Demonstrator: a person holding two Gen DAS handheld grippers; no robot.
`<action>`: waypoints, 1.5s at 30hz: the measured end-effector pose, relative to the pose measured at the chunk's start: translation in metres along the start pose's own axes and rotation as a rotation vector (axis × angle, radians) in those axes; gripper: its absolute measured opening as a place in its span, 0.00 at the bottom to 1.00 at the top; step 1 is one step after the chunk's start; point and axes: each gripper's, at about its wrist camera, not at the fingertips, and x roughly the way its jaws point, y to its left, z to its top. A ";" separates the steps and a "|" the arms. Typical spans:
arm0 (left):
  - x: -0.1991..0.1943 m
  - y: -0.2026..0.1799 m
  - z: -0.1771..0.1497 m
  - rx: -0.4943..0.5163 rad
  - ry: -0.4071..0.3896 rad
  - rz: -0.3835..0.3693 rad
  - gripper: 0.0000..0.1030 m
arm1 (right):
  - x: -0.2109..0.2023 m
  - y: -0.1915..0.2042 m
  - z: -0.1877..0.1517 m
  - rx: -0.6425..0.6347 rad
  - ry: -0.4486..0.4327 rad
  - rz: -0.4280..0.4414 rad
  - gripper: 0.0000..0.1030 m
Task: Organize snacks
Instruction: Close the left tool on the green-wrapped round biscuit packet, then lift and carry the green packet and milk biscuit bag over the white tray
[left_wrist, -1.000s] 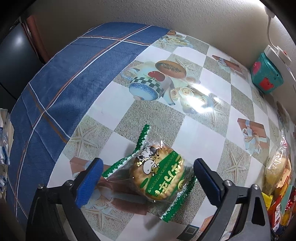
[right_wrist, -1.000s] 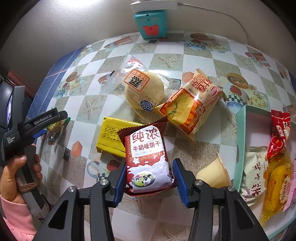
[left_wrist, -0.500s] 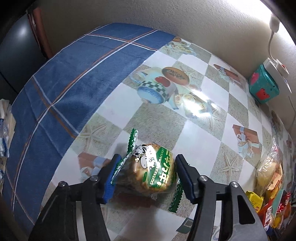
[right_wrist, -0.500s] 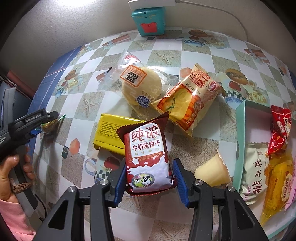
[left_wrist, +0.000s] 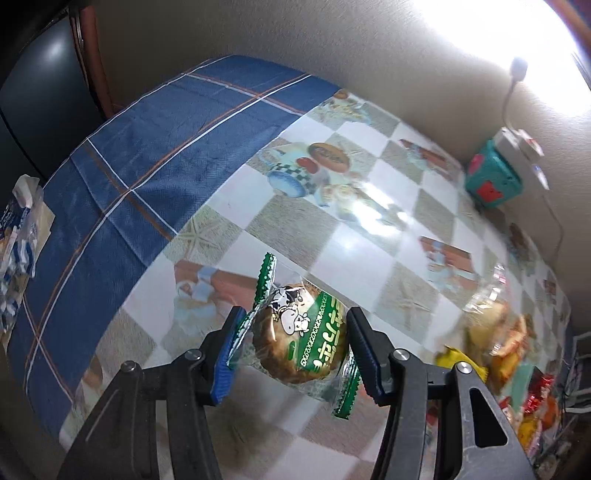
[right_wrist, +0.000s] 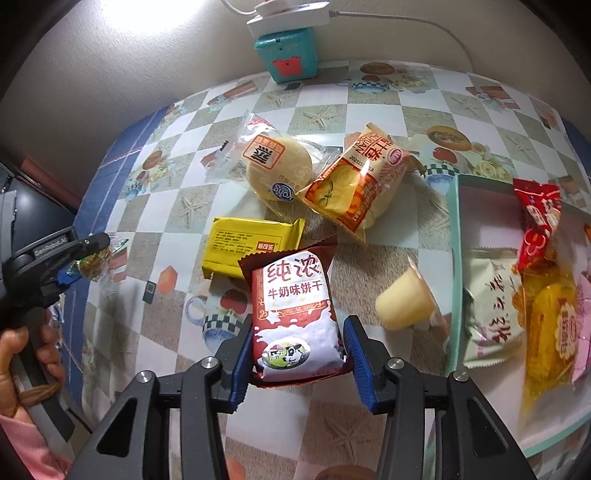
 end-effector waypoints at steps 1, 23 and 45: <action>-0.004 -0.004 -0.003 0.006 -0.004 -0.005 0.55 | -0.004 -0.001 -0.002 0.004 -0.006 0.006 0.48; -0.073 -0.069 -0.044 0.093 -0.109 -0.094 0.56 | -0.063 -0.035 -0.005 0.076 -0.119 0.076 0.48; -0.094 -0.171 -0.073 0.271 -0.141 -0.182 0.56 | -0.115 -0.142 -0.003 0.316 -0.240 -0.058 0.48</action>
